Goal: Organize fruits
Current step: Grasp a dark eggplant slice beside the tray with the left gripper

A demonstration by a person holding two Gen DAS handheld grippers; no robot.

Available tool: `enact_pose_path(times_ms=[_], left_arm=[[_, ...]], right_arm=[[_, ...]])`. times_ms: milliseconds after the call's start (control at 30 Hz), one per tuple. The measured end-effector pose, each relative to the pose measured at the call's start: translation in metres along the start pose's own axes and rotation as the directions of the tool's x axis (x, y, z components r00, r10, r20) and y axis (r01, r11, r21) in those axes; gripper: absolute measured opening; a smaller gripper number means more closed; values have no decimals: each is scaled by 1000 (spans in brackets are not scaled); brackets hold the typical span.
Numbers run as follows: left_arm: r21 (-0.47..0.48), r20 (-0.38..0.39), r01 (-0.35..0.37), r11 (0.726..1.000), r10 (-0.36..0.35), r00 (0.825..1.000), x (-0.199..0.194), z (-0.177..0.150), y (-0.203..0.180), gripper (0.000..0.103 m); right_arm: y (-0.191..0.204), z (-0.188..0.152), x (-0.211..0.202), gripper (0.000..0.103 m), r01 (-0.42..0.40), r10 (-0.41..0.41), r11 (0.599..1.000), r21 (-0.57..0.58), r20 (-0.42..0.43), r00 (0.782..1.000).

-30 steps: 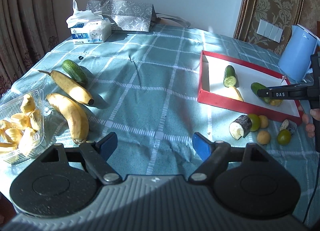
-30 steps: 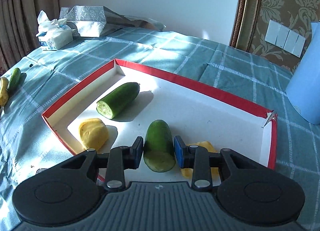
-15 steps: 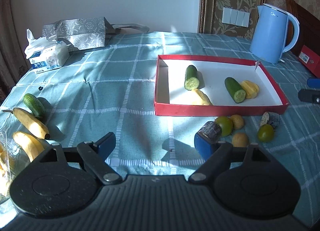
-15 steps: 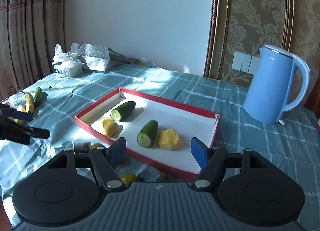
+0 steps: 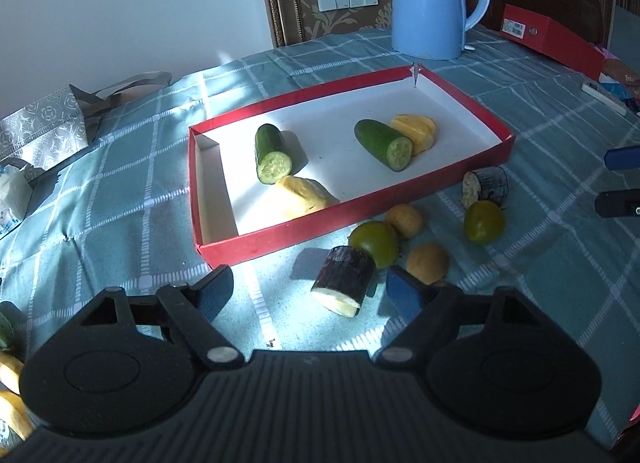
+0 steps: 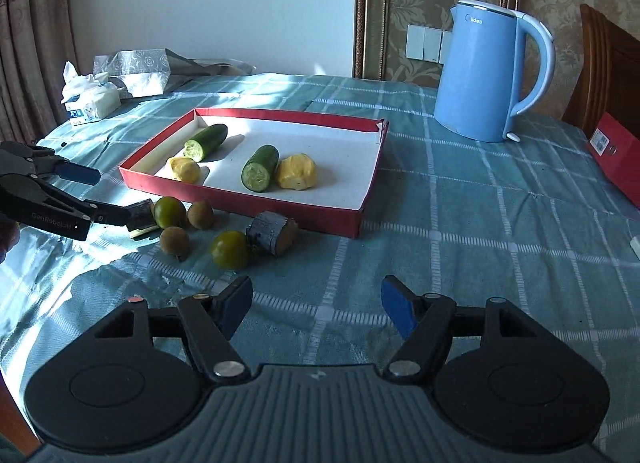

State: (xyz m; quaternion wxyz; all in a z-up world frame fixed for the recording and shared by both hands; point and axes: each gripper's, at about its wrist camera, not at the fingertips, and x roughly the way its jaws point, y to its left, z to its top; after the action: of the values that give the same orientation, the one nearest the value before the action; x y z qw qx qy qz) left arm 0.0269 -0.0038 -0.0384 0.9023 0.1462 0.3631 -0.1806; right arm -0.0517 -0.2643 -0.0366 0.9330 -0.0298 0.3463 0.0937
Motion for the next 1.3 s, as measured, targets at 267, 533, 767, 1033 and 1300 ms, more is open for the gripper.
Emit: enact_pose_path(times_ms=[267, 533, 767, 1033, 1300], left_arm=[[70, -56, 69, 995, -65, 996, 19, 2, -7, 82], [81, -60, 99, 992, -94, 994, 23, 2, -2, 80], [99, -106, 130, 987, -119, 987, 34, 1, 2, 59], [108, -100, 162, 981, -152, 983, 35, 3, 3, 57], [126, -110, 174, 977, -160, 981, 39, 2, 2, 42]], right_arm=[[-1, -5, -2, 71, 31, -30, 999, 24, -15, 999], [2, -6, -2, 71, 44, -43, 998, 43, -22, 999], [7, -5, -1, 71, 45, -44, 998, 44, -18, 999], [9, -7, -2, 71, 54, -52, 997, 54, -26, 998], [10, -9, -5, 71, 66, -65, 995, 68, -26, 998]])
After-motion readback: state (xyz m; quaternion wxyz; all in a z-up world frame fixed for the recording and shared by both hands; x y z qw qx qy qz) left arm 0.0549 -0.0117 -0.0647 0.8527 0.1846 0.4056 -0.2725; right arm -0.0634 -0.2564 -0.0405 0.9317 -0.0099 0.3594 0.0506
